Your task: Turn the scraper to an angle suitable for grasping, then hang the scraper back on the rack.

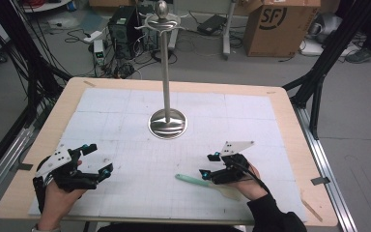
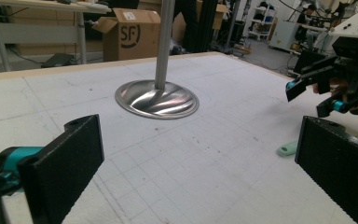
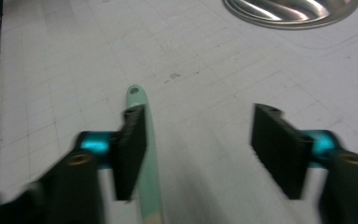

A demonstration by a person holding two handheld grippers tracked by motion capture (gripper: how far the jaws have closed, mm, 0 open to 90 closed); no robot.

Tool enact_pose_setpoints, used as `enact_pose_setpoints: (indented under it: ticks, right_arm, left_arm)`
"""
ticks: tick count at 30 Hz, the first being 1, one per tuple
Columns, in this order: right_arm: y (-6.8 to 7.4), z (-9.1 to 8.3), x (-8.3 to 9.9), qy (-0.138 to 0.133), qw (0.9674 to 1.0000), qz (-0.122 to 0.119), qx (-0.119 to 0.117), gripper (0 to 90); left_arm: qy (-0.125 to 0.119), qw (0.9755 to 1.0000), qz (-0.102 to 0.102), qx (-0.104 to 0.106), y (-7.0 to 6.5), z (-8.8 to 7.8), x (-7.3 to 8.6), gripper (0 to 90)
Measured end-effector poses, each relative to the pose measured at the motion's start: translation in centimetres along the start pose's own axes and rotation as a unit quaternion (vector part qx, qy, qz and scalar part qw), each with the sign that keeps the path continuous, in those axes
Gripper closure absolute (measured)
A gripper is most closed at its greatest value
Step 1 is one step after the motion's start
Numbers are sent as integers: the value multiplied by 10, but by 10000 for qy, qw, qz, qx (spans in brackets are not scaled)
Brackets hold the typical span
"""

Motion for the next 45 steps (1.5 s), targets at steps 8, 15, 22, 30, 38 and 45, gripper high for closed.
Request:
enact_pose_setpoints:
  ticks: [8,15,22,30,38,45]
  right_arm:
    - [1,-22,4,-173,9996,-200,11,174]
    - [3,-38,11,-67,9990,-328,301,3]
    - [6,-46,16,189,9984,-497,170,4]
    - [8,-43,14,543,9967,-594,46,5]
    - [10,-32,11,1093,9920,-622,-81,7]
    - [9,-26,10,1439,9872,-676,-130,38]
  left_arm:
    - [86,9999,46,45,-3,4,2,17]
    - [107,9999,55,31,-2,4,2,17]
    - [109,9999,46,22,-2,4,2,17]
    - [86,10000,29,30,-2,4,2,17]
    - [81,10000,21,24,-1,4,2,17]
    - [100,9999,24,41,-1,4,2,17]
Point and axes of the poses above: each handheld gripper's, and its own axes: z roughly forward along the jaws, x roughly out of its underside, y roughly to its left, the point moved 3 cm from there along z, roughly forward along the jaws, and after that the axes turned 2 degrees about y, right-handed, at the moved point
